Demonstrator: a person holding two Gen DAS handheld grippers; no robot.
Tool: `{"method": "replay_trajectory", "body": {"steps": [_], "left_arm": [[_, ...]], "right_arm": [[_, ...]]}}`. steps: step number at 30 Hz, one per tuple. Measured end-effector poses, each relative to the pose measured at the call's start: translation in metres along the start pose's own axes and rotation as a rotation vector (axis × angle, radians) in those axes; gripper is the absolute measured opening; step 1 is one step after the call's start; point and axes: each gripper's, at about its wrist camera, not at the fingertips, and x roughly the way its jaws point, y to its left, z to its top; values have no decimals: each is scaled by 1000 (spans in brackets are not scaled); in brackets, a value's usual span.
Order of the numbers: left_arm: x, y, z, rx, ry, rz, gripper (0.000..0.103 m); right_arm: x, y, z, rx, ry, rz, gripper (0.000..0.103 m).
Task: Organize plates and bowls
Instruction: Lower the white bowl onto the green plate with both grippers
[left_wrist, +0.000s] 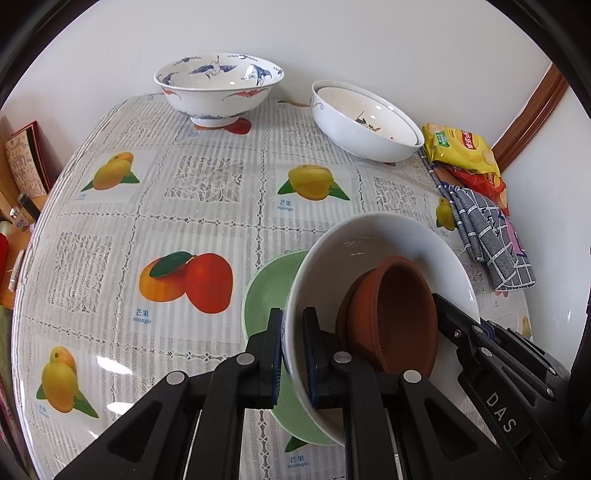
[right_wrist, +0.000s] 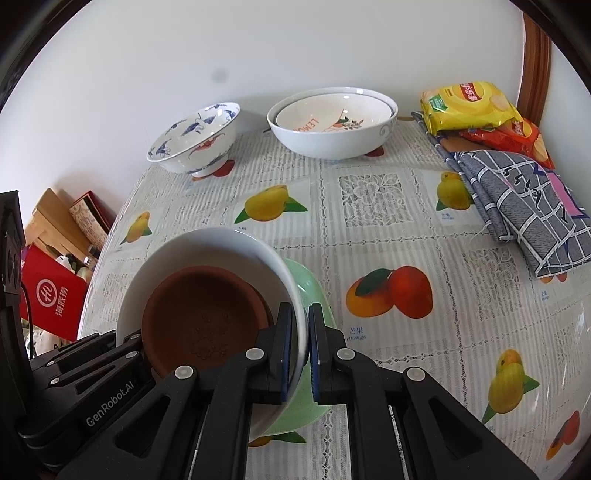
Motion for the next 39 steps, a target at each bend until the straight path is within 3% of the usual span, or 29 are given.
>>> {"method": "replay_trajectory", "body": {"steps": [11, 39], "left_arm": [[26, 6, -2, -25, 31, -4, 11], [32, 6, 2, -28, 36, -21, 13]], "right_arm": [[27, -6, -6, 6, 54, 2, 9], [35, -11, -3, 4, 39, 18, 8]]}}
